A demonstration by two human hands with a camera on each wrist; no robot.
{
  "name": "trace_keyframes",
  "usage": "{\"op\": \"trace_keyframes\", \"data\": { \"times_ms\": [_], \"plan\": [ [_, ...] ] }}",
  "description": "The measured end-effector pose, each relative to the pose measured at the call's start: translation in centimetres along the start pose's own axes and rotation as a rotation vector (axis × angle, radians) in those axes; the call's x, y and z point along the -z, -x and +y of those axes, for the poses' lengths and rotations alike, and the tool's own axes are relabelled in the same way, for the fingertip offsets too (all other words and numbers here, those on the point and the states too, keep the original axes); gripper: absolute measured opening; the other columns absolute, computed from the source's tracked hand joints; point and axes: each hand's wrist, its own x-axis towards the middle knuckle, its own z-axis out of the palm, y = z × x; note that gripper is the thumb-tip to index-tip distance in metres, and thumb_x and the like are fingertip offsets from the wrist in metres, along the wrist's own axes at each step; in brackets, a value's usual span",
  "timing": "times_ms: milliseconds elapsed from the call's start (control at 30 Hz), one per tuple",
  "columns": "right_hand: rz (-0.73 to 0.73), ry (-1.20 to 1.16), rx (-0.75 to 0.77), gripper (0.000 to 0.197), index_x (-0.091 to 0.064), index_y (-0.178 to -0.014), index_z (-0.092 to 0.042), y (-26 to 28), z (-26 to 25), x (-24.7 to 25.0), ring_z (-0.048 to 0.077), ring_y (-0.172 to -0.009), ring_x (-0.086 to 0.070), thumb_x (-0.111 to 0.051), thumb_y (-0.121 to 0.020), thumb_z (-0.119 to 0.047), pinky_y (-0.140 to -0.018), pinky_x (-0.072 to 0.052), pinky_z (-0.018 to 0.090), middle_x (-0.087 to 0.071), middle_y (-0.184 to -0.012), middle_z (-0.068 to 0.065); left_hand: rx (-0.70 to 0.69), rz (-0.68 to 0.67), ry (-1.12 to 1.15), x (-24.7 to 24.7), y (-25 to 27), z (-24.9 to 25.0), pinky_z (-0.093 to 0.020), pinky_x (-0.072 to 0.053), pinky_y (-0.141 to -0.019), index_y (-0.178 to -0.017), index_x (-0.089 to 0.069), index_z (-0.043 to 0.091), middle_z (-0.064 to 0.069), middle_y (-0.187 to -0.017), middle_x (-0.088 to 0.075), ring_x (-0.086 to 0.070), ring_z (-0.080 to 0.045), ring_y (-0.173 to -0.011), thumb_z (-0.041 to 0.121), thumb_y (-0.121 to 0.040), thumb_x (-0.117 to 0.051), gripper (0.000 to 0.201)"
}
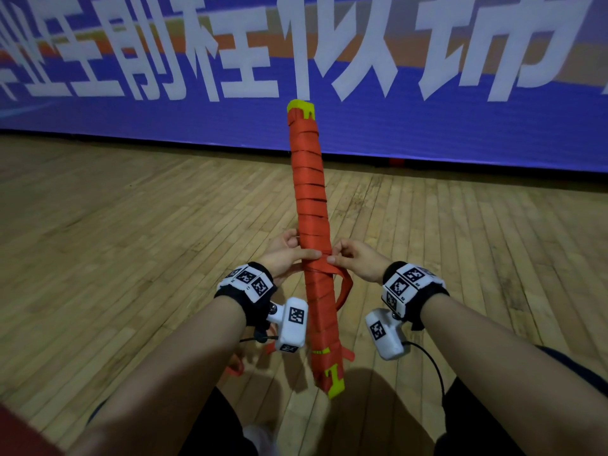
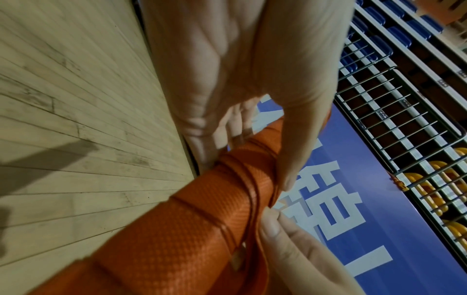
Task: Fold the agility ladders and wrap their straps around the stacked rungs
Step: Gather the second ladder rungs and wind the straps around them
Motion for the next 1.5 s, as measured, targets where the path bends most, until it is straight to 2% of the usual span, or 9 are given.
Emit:
{"op": "trace_keyframes", "data": {
  "times_ms": [467, 600, 767, 900, 967, 1100, 1333, 1433, 1500],
  "plan": [
    [0.014, 0.041, -0.052, 0.030, -0.047, -0.077, -0.020, 0.4, -0.2, -0.3, 0.014, -0.071, -0.051, -0.077, -0.077, -0.023, -0.068, -0.043, 0.030, -0.053, -0.077, 0.000, -0.087, 0.078, -0.008, -0.3, -0.6, -0.1, -0.034, -0.056, -0.078, -0.111, -0.048, 0.012, -0.014, -0.101, -0.068, -0.067, -0.023, -0.084, -0.008, -0.076, -0.071, 0.047],
    [-0.052, 0.055, -0.075, 0.016, -0.059, -0.072, -0.018, 0.6, -0.7, 0.0, -0.003, -0.055, -0.057, -0.070, -0.084, -0.016, -0.060, -0.048, 0.013, -0.061, -0.070, -0.004, -0.073, 0.080, -0.032, 0.0, -0.7, 0.0, -0.032, -0.056, -0.075, -0.114, -0.048, 0.011, -0.010, -0.095, -0.069, -0.066, -0.020, -0.081, -0.006, -0.079, -0.069, 0.044],
    [-0.015, -0.035, -0.105, 0.017, -0.063, -0.069, -0.016, 0.4, -0.4, 0.3, 0.006, -0.061, -0.059, -0.069, -0.085, -0.017, -0.069, -0.048, 0.024, -0.062, -0.068, -0.002, -0.043, 0.052, 0.028, 0.4, -0.6, 0.0, -0.024, -0.056, -0.064, -0.121, -0.050, 0.011, -0.009, -0.097, -0.068, -0.066, -0.018, -0.084, -0.005, -0.083, -0.065, 0.044],
    [-0.031, -0.120, -0.128, 0.011, -0.066, -0.095, -0.008, 0.6, -0.6, 0.6, 0.015, -0.081, -0.062, -0.068, -0.085, -0.013, -0.085, -0.049, 0.027, -0.066, -0.087, 0.005, -0.018, 0.035, 0.091, 0.2, -0.6, -0.1, -0.031, -0.056, -0.074, -0.128, -0.046, 0.013, -0.014, -0.104, -0.066, -0.065, -0.023, -0.092, -0.004, -0.083, -0.065, 0.052],
    [-0.077, -0.185, -0.131, 0.024, -0.061, -0.111, -0.005, 0.8, -0.7, 0.8, 0.006, -0.078, -0.066, -0.063, -0.088, -0.007, -0.079, -0.052, 0.017, -0.067, -0.092, 0.002, -0.016, 0.032, 0.099, 0.1, -0.6, -0.1, -0.033, -0.055, -0.078, -0.130, -0.045, 0.013, -0.015, -0.106, -0.067, -0.065, -0.025, -0.096, -0.004, -0.083, -0.066, 0.054],
    [-0.090, -0.239, -0.137, 0.022, -0.056, -0.111, -0.002, 1.0, -0.9, 1.0, 0.000, -0.070, -0.066, -0.057, -0.090, 0.001, -0.068, -0.050, 0.011, -0.065, -0.090, 0.004, -0.016, 0.026, 0.078, -0.2, -0.4, 0.0, -0.031, -0.054, -0.076, -0.130, -0.045, 0.016, -0.011, -0.107, -0.067, -0.064, -0.022, -0.099, -0.002, -0.083, -0.066, 0.055],
    [-0.062, -0.183, -0.172, 0.029, -0.048, -0.115, -0.001, 1.2, -0.4, 0.6, 0.018, -0.088, -0.059, -0.060, -0.089, 0.000, -0.083, -0.051, 0.025, -0.059, -0.096, 0.009, -0.013, -0.003, -0.245, 0.0, 0.1, 0.5, -0.022, -0.055, -0.056, -0.138, -0.043, 0.022, -0.010, -0.125, -0.057, -0.062, -0.011, -0.090, 0.012, -0.085, -0.069, 0.060],
    [-0.049, -0.090, -0.167, 0.026, -0.048, -0.109, -0.008, 1.2, -0.5, 0.3, 0.025, -0.097, -0.059, -0.063, -0.088, -0.009, -0.095, -0.048, 0.041, -0.059, -0.100, 0.010, -0.019, 0.051, -0.280, -0.4, 0.0, 0.4, -0.023, -0.055, -0.051, -0.142, -0.040, 0.016, -0.010, -0.116, -0.053, -0.060, -0.011, -0.080, 0.007, -0.085, -0.068, 0.065],
    [-0.029, -0.045, -0.156, 0.026, -0.047, -0.109, -0.009, 1.3, -0.9, 0.2, 0.023, -0.091, -0.059, -0.063, -0.089, -0.012, -0.091, -0.048, 0.040, -0.059, -0.096, 0.008, -0.032, 0.066, -0.320, -0.7, 0.0, 0.6, -0.026, -0.055, -0.053, -0.139, -0.044, 0.017, -0.004, -0.107, -0.052, -0.060, -0.015, -0.083, 0.008, -0.083, -0.071, 0.062]
  ]
}}
